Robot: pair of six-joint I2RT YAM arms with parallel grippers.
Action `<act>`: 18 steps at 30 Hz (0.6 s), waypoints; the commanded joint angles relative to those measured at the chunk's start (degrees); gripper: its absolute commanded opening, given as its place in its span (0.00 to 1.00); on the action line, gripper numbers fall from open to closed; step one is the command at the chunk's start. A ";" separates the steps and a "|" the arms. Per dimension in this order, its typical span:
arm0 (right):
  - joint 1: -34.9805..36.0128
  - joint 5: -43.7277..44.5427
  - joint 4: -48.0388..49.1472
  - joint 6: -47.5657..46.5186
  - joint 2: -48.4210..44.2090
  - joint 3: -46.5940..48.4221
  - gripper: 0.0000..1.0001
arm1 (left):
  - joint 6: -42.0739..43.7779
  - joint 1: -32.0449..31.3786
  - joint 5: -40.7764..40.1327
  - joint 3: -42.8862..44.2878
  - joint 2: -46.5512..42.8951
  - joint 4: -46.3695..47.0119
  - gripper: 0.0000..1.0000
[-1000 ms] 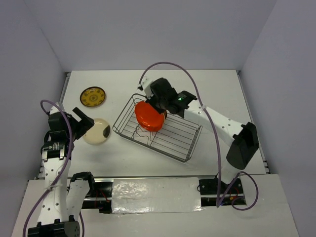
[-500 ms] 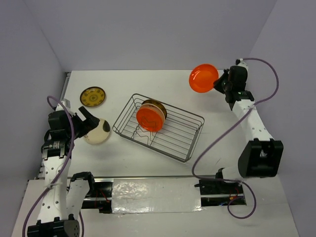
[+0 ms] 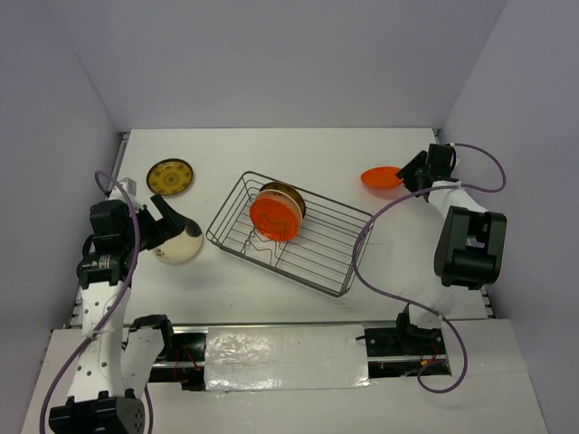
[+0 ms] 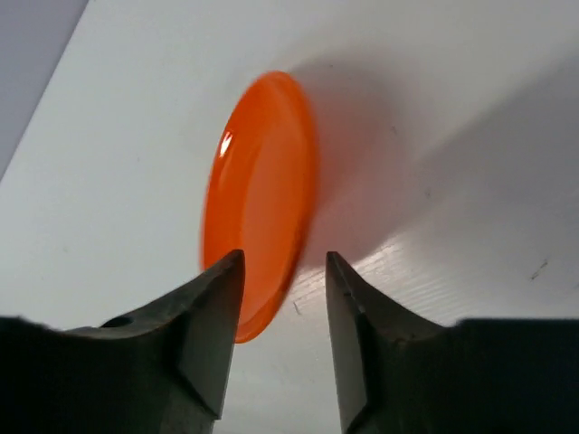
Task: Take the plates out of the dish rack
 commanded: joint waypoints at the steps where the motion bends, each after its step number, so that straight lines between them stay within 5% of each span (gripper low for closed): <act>1: 0.06 2.61 2.26 -0.71 -1.12 1.72 0.59 | 4.07 0.13 0.09 4.69 1.39 0.99 0.99; 3: 0.14 6.56 -3.35 -0.72 -1.64 3.82 0.91 | 6.69 0.13 -1.92 6.55 2.97 -0.41 0.99; 5: 0.41 9.03 -9.59 -1.07 -4.10 5.59 1.00 | 6.62 -0.04 -5.70 7.52 3.42 -0.86 0.99; 8: 6.10 10.88 -7.16 -5.10 -13.75 4.72 1.00 | 5.57 0.04 -7.21 4.37 2.28 2.20 0.99; 10: 16.27 6.69 -3.30 -14.65 -19.74 5.06 0.98 | 5.92 0.48 -6.68 4.97 2.54 1.95 0.99; 14: 36.66 3.40 -8.19 -33.38 -21.86 10.94 0.83 | 5.31 1.10 -9.14 4.71 2.19 1.07 1.00; 18: 52.67 7.28 -16.44 -47.81 -17.93 13.59 0.80 | 5.22 1.01 -8.18 3.74 1.14 1.86 1.00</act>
